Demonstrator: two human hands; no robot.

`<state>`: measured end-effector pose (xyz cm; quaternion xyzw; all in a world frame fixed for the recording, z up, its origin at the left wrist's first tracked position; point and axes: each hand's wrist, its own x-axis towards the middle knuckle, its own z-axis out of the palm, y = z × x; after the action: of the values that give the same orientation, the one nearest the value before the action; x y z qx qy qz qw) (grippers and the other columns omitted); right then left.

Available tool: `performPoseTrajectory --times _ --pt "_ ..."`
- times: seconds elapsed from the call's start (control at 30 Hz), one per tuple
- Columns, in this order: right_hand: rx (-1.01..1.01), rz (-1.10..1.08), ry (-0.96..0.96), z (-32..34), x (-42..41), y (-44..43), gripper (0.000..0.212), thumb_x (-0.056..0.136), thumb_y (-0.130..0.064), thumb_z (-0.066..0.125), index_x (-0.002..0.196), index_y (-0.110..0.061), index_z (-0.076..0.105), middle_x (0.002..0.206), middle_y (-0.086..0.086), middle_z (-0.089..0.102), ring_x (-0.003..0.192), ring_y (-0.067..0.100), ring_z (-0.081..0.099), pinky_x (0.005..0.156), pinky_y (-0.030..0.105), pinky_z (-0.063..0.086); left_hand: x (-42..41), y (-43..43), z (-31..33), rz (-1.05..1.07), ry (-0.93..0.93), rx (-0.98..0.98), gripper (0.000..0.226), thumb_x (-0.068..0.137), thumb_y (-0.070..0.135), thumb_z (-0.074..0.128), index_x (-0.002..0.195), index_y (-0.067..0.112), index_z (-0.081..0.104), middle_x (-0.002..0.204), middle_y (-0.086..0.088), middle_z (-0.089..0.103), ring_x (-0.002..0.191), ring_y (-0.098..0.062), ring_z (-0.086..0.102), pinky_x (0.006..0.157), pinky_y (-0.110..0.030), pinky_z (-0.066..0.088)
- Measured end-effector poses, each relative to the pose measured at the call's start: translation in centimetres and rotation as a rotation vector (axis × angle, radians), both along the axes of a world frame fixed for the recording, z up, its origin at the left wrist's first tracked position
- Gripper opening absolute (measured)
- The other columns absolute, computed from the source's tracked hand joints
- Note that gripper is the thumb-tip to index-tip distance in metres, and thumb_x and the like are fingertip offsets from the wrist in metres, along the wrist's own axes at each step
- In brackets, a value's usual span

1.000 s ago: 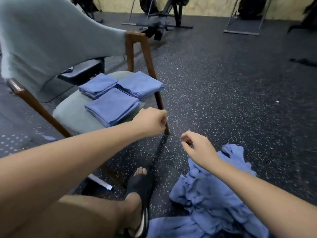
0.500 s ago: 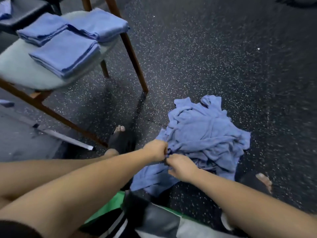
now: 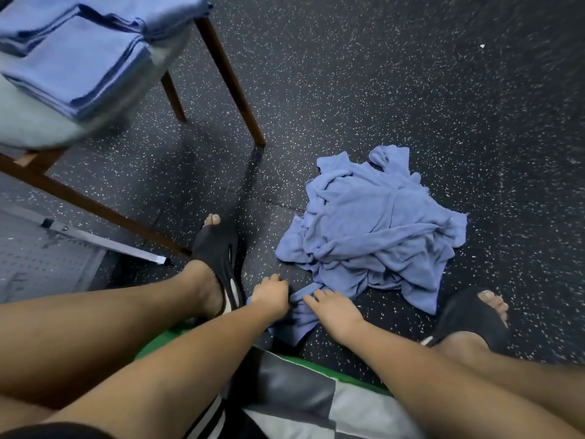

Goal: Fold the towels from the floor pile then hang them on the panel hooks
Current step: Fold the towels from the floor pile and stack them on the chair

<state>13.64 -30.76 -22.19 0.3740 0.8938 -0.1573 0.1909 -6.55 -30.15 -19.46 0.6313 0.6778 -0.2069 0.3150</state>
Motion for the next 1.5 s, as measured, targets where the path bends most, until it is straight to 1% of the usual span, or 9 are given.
performPoseTrajectory --times 0.1,0.27,0.4,0.53,0.67,1.07,1.23,1.37,1.5 --pt "-0.008 -0.002 -0.001 2.2 0.2 0.7 0.045 0.079 -0.008 0.08 0.12 -0.018 0.066 0.103 0.011 0.069 0.087 0.034 0.07 0.071 0.041 0.054 0.3 0.6 0.5 -0.02 -0.036 -0.045 0.033 0.097 0.037 0.063 0.124 0.018 0.066 0.135 -0.013 0.055 0.13 -0.036 0.051 0.105 -0.047 0.042" --pt "0.03 -0.071 0.186 5.5 1.3 4.4 0.028 0.097 -0.014 0.06 0.123 -0.018 0.054 0.112 0.01 0.063 0.098 0.038 0.067 0.076 0.045 0.05 0.7 4.0 4.4 0.074 -0.243 -0.034 0.031 0.098 0.037 0.065 0.077 0.016 0.056 0.088 -0.015 0.066 0.078 -0.027 0.052 0.066 -0.035 0.038" --pt "0.016 -0.112 0.308 9.5 2.7 8.4 0.017 0.1 -0.022 0.053 0.114 -0.028 0.046 0.111 0.004 0.065 0.095 0.034 0.069 0.073 0.05 0.055 -0.6 7.3 8.9 0.229 -0.445 0.034 0.028 0.083 0.04 0.082 0.091 0.02 0.066 0.079 0.005 0.07 0.072 -0.014 0.061 0.061 -0.027 0.045" --pt "-0.069 -0.23 0.435 15.7 4.6 11.4 0.007 0.1 -0.023 0.05 0.106 -0.027 0.05 0.104 0.001 0.066 0.092 0.03 0.062 0.078 0.047 0.052 -0.9 10.0 14.3 0.293 -0.683 0.067 0.036 0.082 0.033 0.09 0.101 0.015 0.064 0.077 0.001 0.071 0.061 -0.01 0.061 0.058 -0.026 0.047" --pt "-0.099 -0.298 0.475 20.6 6.8 13.3 0.018 0.098 -0.006 0.062 0.108 -0.02 0.056 0.095 -0.007 0.066 0.088 0.021 0.06 0.075 0.035 0.045 -0.2 12.1 20.4 0.2 -0.789 0.067 0.029 0.091 0.021 0.085 0.104 0.012 0.061 0.078 -0.008 0.067 0.064 -0.017 0.056 0.058 -0.027 0.046" --pt "-0.044 -0.393 0.741 39.8 8.3 15.8 0.013 0.099 -0.013 0.067 0.102 -0.026 0.063 0.084 0.0 0.071 0.07 0.011 0.062 0.067 0.028 0.05 3.3 14.5 40.2 0.053 -0.82 0.262 0.019 0.094 0.038 0.081 0.108 0.027 0.074 0.094 0.0 0.077 0.08 -0.013 0.065 0.078 -0.035 0.054" --pt "-0.008 -0.459 0.913 47.4 8.9 17.2 0.01 0.099 -0.008 0.067 0.107 -0.013 0.064 0.09 0.023 0.072 0.067 0.016 0.06 0.067 0.036 0.049 4.8 14.7 46.8 0.067 -0.852 0.489 0.052 0.079 0.071 0.082 0.109 0.032 0.068 0.096 0.004 0.075 0.081 -0.012 0.062 0.076 -0.036 0.046" --pt "0.104 -0.548 1.057 50.9 9.6 17.4 0.013 0.099 -0.003 0.067 0.11 -0.008 0.062 0.082 0.012 0.072 0.064 0.009 0.062 0.066 0.032 0.051 6.4 14.8 48.9 -0.013 -0.765 0.759 0.049 0.079 0.048 0.089 0.109 0.029 0.056 0.088 0.009 0.067 0.072 -0.007 0.055 0.068 -0.03 0.048" --pt "0.192 -0.649 1.197 52.1 10.3 18.3 0.02 0.095 -0.008 0.072 0.108 -0.009 0.057 0.088 0.014 0.074 0.065 0.012 0.066 0.065 0.026 0.051 8.2 16.1 49.3 0.121 -0.995 0.81 0.022 0.08 0.025 0.076 0.094 0.022 0.059 0.08 0.007 0.068 0.071 -0.012 0.057 0.069 -0.032 0.047"
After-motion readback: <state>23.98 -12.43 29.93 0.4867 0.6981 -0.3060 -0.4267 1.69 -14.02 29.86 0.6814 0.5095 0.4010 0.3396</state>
